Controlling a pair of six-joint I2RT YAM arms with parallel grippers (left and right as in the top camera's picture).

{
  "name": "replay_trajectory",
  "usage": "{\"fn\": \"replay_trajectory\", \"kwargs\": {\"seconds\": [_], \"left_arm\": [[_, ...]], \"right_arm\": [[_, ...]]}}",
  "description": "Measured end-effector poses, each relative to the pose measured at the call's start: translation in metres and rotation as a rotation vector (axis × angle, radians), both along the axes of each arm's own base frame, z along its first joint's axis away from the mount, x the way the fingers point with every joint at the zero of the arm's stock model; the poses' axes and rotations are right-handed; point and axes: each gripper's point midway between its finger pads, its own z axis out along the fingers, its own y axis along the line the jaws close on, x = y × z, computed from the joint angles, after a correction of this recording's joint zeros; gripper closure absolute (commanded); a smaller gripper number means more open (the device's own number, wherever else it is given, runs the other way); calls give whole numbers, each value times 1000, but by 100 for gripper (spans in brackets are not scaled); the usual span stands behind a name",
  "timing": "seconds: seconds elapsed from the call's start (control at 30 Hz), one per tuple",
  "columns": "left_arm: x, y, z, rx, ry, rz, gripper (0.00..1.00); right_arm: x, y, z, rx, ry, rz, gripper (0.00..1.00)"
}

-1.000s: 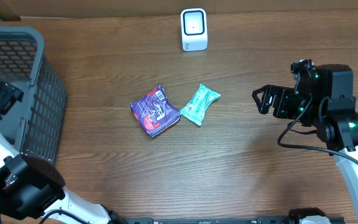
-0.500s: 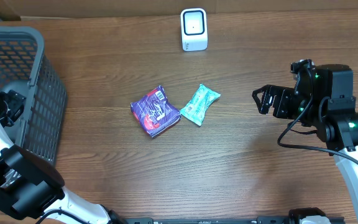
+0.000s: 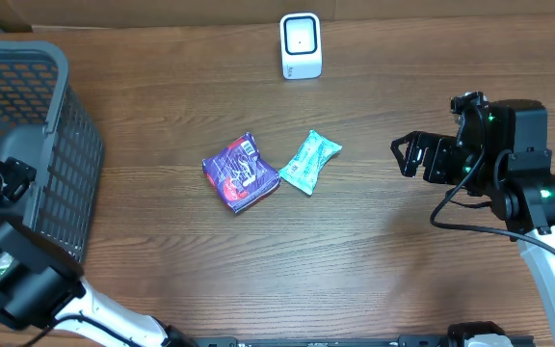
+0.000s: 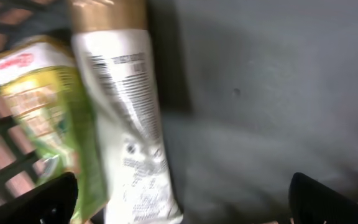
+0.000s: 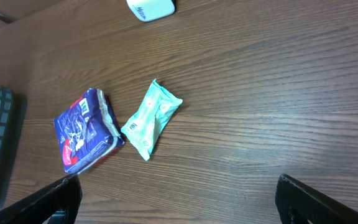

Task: Scan the item barcode
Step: 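Return the left gripper into the basket toward the white bottle, then grasp the white bottle and lift it from the basket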

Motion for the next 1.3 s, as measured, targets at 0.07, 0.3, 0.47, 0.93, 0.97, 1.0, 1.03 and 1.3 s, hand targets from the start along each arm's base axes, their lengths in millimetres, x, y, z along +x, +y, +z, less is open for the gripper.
{"fn": "replay_trajectory", "kwargs": {"seconds": [0.07,0.3,0.47,0.93,0.97,1.0,1.03,1.3], "left_arm": [[1,1,-14,-21,22,-15,0],[-3,2,-51,-75,103,-43,0],[-5,5,-62,-74,135,-44,0],[-14,10,-76,-23,167,-50,86],[-15,9,-77,-25,167,-53,96],[-16,10,-77,-21,173,-52,96],[-17,10,-76,-16,183,-52,96],[-21,1,-66,-77,206,-43,96]], "right_arm": [[0,0,0,1,1,-1,0],[0,0,0,0,1,0,0],[0,0,0,0,0,-1,0],[0,0,0,1,0,0,0],[0,0,0,0,1,0,0],[0,0,0,0,1,0,0],[0,0,0,0,0,0,0],[0,0,0,0,0,-1,0]]}}
